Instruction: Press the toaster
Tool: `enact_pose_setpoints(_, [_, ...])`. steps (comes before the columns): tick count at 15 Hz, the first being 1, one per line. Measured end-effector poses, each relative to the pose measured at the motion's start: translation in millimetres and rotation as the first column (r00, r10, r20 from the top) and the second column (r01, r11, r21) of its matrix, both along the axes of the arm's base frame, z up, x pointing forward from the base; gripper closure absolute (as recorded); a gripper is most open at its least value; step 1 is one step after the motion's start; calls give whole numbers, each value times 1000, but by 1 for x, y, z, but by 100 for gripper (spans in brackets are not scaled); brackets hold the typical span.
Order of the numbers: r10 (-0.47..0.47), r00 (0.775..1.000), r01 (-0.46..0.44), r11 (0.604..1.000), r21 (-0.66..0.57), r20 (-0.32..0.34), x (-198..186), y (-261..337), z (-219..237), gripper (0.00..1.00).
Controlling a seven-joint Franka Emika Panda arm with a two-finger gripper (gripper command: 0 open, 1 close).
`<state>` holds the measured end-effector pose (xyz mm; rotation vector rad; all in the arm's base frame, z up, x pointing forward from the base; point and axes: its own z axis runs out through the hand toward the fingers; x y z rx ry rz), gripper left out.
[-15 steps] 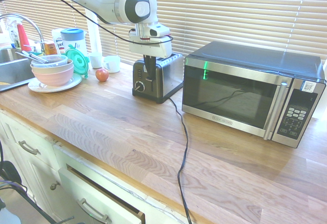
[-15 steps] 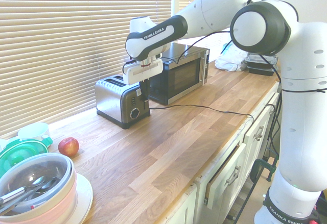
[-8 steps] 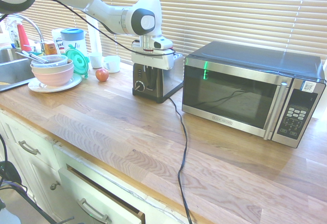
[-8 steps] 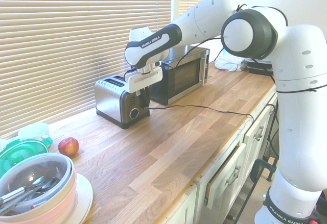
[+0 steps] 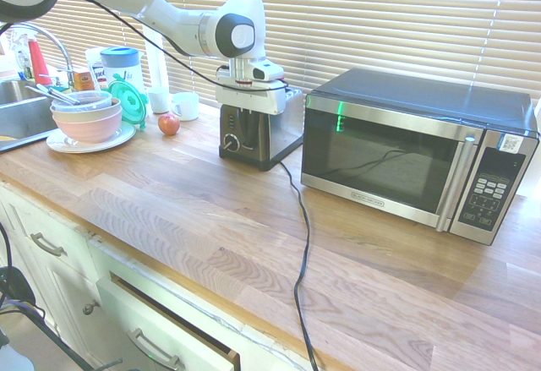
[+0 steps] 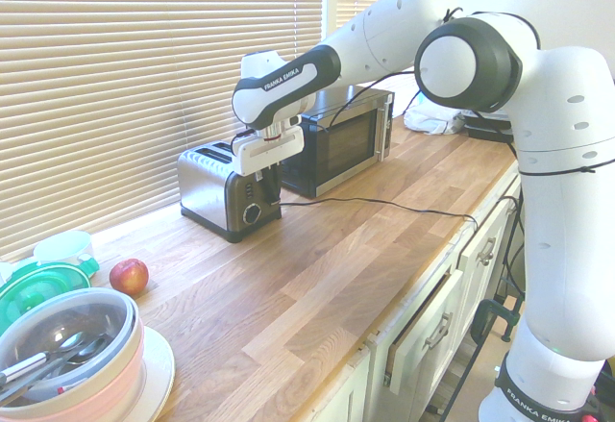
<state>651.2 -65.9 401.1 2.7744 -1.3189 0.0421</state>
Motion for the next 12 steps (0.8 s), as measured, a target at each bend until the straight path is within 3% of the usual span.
enact_pose_setpoints(2, [-1, 1000, 1, 1000, 2, 20, -3, 0, 5, 100])
enact_pose_setpoints(4, [-2, 997, 1, 1000, 8, 83, -12, -3, 19, 100])
enact_pose_setpoints(7, [7, 989, -9, 1000, 12, 151, -50, -13, 49, 100])
enact_pose_setpoints(10, [17, 984, -20, 1000, 17, 177, -100, -13, 64, 100])
enact_pose_setpoints(12, [39, 986, -41, 999, 10, 159, -128, -3, 57, 100])
